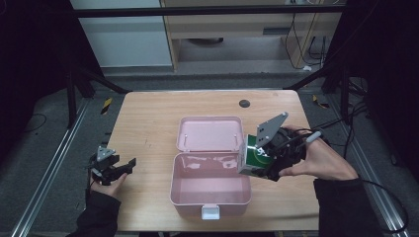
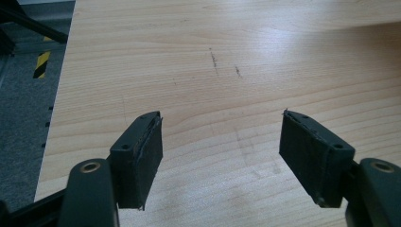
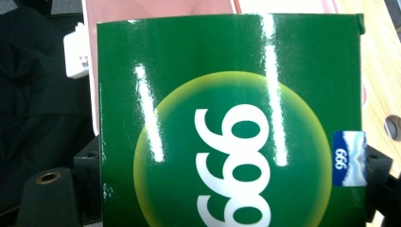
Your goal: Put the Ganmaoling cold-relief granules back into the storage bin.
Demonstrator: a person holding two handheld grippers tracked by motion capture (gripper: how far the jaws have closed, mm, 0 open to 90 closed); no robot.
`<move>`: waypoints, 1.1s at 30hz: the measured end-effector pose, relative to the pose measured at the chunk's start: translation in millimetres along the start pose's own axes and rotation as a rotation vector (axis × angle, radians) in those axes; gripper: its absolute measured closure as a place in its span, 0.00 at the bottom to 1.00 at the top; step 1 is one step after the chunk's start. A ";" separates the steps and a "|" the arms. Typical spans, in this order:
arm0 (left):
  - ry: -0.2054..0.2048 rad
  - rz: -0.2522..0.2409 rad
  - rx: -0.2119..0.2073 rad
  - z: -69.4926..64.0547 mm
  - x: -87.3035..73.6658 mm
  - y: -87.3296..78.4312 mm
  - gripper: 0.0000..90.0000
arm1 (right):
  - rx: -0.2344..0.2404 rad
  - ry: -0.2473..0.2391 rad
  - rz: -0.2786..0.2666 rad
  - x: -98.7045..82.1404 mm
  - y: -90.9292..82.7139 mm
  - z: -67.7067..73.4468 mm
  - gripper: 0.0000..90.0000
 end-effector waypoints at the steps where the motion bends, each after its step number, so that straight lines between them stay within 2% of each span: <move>1: -0.001 0.000 0.000 0.2 0.0 -0.1 0.33 | 0.005 -0.002 0.001 2.1 2.2 0.6 0.18; 13: -0.003 -0.004 0.000 0.4 0.5 -0.5 0.33 | 0.044 -0.037 0.027 25.9 28.4 1.3 0.18; 17: 0.001 -0.002 0.000 1.0 0.4 -0.4 0.33 | 0.045 -0.052 0.052 30.4 37.7 0.5 0.18; 29: 0.001 0.000 -0.001 1.0 0.1 0.0 0.33 | 0.084 -0.065 0.085 32.8 64.0 2.8 0.18; 33: 0.000 -0.002 0.000 0.9 0.4 -0.1 0.33 | 0.086 -0.077 0.127 31.6 73.5 3.4 0.18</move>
Point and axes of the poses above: each handheld gripper's, and its own axes: y roughly forward along the jaws, x roughly out of its top, z roughly to its left, the point moved 4 cm from there along y, roughly forward along the jaws, and after that the axes turned 7 degrees about x, right-handed, at the moved point
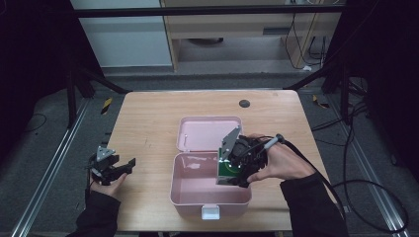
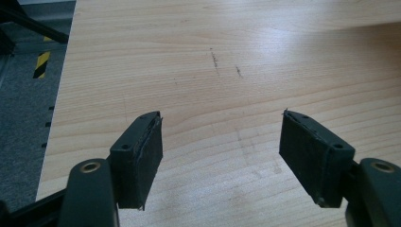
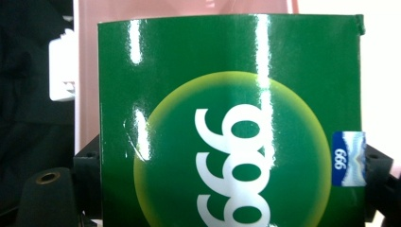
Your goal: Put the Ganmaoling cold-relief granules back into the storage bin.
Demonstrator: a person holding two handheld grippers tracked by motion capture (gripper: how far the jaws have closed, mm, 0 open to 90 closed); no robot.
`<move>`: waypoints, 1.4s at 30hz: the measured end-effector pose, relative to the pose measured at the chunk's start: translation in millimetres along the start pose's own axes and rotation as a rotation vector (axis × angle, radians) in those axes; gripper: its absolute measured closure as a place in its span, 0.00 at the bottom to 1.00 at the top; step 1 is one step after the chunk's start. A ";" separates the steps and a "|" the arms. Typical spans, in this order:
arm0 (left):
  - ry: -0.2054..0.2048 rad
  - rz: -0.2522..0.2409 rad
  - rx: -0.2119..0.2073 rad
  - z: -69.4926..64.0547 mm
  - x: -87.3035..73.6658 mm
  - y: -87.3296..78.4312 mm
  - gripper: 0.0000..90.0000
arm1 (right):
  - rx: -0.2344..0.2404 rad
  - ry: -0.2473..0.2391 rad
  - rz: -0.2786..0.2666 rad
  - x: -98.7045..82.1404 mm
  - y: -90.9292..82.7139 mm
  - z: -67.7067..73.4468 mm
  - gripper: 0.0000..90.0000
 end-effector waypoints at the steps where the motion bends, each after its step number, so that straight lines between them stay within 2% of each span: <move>1: 0.000 0.000 0.000 0.1 0.1 0.0 0.33 | 0.007 -0.004 0.001 0.5 2.0 -0.1 0.18; 6: 0.001 -0.001 -0.001 0.2 0.1 -0.5 0.33 | 0.013 -0.013 0.010 2.1 9.2 0.5 0.18; 8: 0.000 -0.001 0.000 0.4 0.2 -0.5 0.33 | 0.013 -0.017 0.037 1.6 14.0 0.8 0.18; 13: -0.001 -0.003 0.000 0.3 0.4 -0.7 0.33 | 0.021 -0.024 0.042 1.7 19.2 0.8 0.18; 17: 0.000 -0.003 -0.001 0.3 0.4 -0.7 0.33 | 0.035 -0.007 0.033 -1.8 25.1 0.7 0.18; 20: 0.001 0.000 0.000 0.2 0.2 -0.1 0.33 | 0.037 -0.015 0.053 -6.7 30.1 0.7 0.18; 26: 0.001 0.000 0.000 0.1 0.1 -0.1 0.33 | 0.055 0.003 0.052 -13.0 40.2 -0.1 0.18; 42: 0.003 0.000 0.001 0.7 0.3 -0.5 0.33 | 0.067 -0.023 0.101 -13.3 60.9 -0.6 0.17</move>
Point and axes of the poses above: each handheld gripper's, and its own axes: y roughly forward along the jaws, x roughly out of its top, z roughly to its left, the point moved 4 cm from there along y, roughly forward along the jaws, and after that the axes turned 7 degrees about x, right-handed, at the moved point
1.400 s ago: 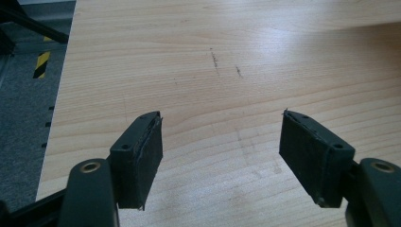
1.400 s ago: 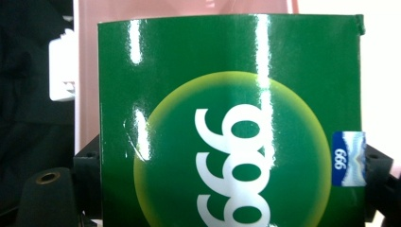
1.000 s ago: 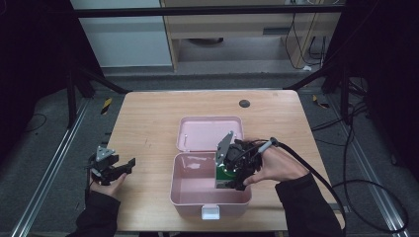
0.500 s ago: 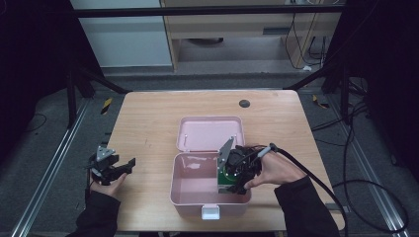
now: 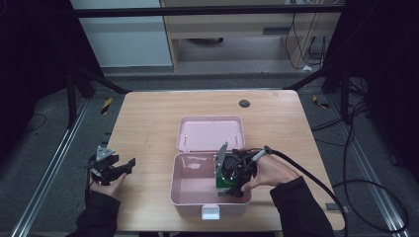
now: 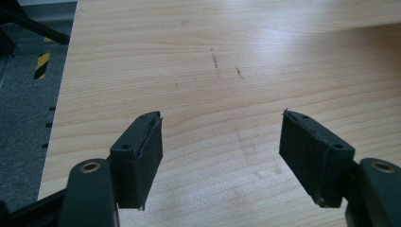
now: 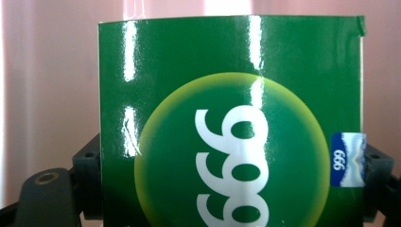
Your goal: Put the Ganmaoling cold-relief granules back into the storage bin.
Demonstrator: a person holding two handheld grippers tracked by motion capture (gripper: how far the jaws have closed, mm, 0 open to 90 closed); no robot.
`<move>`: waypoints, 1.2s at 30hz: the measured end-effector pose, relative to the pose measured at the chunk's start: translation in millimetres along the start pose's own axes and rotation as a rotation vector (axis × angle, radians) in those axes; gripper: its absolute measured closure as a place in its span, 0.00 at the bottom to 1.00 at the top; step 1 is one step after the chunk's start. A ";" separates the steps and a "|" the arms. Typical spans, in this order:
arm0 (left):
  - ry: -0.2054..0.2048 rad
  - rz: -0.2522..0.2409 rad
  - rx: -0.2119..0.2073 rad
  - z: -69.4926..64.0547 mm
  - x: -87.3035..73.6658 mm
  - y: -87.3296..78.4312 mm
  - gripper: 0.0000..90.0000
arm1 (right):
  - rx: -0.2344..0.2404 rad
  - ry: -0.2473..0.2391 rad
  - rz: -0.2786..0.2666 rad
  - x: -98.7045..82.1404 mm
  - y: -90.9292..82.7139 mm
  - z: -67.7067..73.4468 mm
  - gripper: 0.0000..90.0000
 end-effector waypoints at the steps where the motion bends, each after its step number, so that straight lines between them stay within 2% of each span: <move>1: -0.001 -0.001 0.001 0.1 0.1 -0.1 0.33 | 0.002 -0.003 0.002 0.2 0.9 0.0 0.17; 6: -0.006 -0.003 0.000 -0.1 0.3 -0.4 0.33 | -0.005 -0.001 0.010 -0.3 4.7 -1.3 0.17; 9: -0.002 -0.001 0.000 0.2 0.1 -0.2 0.33 | 0.005 0.022 -0.002 -4.1 7.1 -2.7 0.17; 15: -0.003 -0.001 -0.002 -0.8 -0.2 0.2 0.33 | 0.008 0.021 0.011 -6.6 11.4 -2.7 0.13; 23: 0.000 0.005 -0.003 -0.8 -0.6 0.5 0.33 | -0.037 0.040 -0.058 -7.9 -8.0 -3.5 0.14; 26: 0.001 0.010 -0.002 -1.0 -1.1 0.9 0.33 | -0.074 0.063 -0.129 -9.5 -24.0 -4.4 0.15; 29: 0.002 0.011 -0.003 -1.0 -1.2 0.6 0.33 | -0.143 0.096 -0.223 -14.0 -44.8 -7.7 0.16; 32: -0.002 0.008 -0.007 -1.3 -0.9 0.2 0.34 | -0.214 0.146 -0.292 -21.5 -64.0 -10.2 0.21; 34: -0.004 0.007 -0.007 -1.3 -0.8 0.1 0.34 | -0.269 0.190 -0.357 -27.7 -74.9 -11.5 0.25; 36: -0.002 0.009 -0.007 -1.5 -0.7 -0.3 0.35 | -0.286 0.248 -0.408 -36.1 -83.3 -12.5 0.26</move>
Point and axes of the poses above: each handheld gripper's, and its own axes: y roughly forward along the jaws, x roughly out of its top, z roughly to its left, the point moved 4 cm from there along y, roughly forward along the jaws, and after that the axes turned 7 degrees about x, right-handed, at the moved point
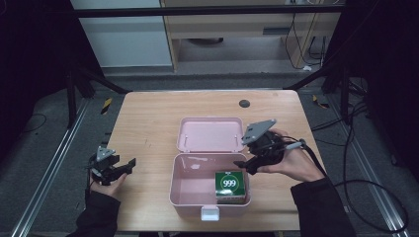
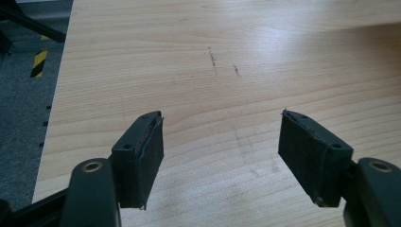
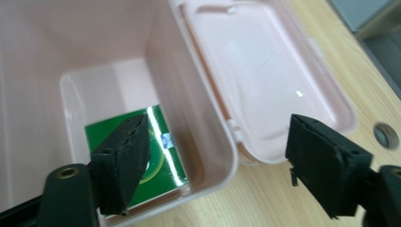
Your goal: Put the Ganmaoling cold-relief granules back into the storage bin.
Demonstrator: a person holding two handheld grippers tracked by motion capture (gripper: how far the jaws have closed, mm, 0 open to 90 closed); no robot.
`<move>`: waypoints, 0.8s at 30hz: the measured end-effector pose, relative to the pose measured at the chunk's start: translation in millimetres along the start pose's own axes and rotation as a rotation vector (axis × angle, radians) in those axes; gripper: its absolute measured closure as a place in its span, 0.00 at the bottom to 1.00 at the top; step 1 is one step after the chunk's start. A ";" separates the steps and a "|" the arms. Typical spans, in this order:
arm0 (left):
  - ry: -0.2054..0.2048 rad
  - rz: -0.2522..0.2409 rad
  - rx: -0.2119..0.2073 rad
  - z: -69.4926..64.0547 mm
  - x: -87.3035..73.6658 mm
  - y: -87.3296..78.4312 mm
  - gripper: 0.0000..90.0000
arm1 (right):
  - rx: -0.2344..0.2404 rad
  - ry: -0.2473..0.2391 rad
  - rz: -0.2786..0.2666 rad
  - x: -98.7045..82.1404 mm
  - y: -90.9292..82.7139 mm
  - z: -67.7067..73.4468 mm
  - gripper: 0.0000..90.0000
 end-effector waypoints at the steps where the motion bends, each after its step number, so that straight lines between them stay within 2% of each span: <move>1: 0.000 -0.001 -0.001 -0.3 0.1 -0.1 0.35 | -0.026 0.019 -0.014 -2.8 -4.2 -2.6 0.27; 7: -0.001 0.008 -0.008 -0.5 -0.4 -0.1 0.39 | -0.168 0.149 -0.100 -30.3 -20.4 -15.8 0.23; 12: 0.000 0.018 -0.008 0.1 -0.9 0.0 0.43 | -0.293 0.292 -0.182 -69.0 -28.0 -26.2 0.20; 19: 0.007 0.026 -0.011 -1.4 -2.0 0.7 0.46 | -0.361 0.400 -0.188 -120.8 -4.1 -34.4 0.15; 24: 0.010 0.025 -0.004 0.2 -2.7 1.4 0.44 | -0.382 0.522 -0.186 -155.9 15.5 -42.2 0.09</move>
Point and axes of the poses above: each handheld gripper's, and its own axes: y roughly forward along the jaws, x roughly out of its top, z roughly to its left, the point moved 4 cm from there along y, roughly forward along the jaws, and after that the axes turned 7 degrees about x, right-handed, at the moved point
